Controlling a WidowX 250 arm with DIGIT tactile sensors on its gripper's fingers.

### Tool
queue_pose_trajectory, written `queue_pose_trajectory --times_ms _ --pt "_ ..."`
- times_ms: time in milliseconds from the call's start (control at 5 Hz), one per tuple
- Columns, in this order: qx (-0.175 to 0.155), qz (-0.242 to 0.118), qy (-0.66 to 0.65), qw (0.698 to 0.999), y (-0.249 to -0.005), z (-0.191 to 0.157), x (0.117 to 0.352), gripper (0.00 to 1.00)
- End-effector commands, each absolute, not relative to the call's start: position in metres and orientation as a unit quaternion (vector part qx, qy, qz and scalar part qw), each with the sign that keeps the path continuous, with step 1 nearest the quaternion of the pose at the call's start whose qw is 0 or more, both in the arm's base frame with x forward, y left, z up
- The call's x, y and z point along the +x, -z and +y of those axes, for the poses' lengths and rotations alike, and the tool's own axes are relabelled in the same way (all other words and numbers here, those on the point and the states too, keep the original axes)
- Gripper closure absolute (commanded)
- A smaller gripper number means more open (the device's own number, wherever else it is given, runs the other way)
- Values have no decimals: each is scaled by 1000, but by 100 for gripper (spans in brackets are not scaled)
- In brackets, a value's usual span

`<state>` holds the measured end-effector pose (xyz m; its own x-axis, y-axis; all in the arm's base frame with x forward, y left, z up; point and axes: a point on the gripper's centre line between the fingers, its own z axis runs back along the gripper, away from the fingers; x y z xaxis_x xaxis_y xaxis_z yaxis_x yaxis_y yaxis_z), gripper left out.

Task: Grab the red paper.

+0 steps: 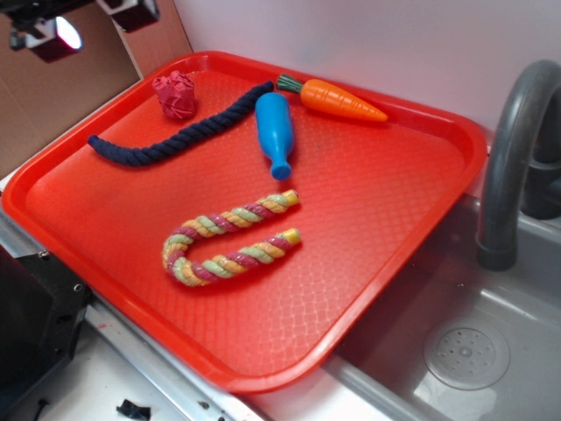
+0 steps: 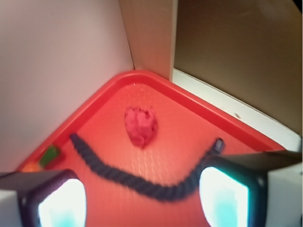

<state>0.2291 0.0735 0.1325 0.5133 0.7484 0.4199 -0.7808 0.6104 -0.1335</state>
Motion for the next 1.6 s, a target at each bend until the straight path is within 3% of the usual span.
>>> queue_pose_trajectory --times_ms 0,200,600,1200,1400 --pt "48 -220 -462 858 -105 116 260 0" --pt "41 -214 -469 856 -91 127 269 0" --pt "59 -201 -473 855 -63 147 287 0" --pt "39 -171 -457 872 -36 135 293 3" --pt "40 -176 -457 871 -37 133 291 100"
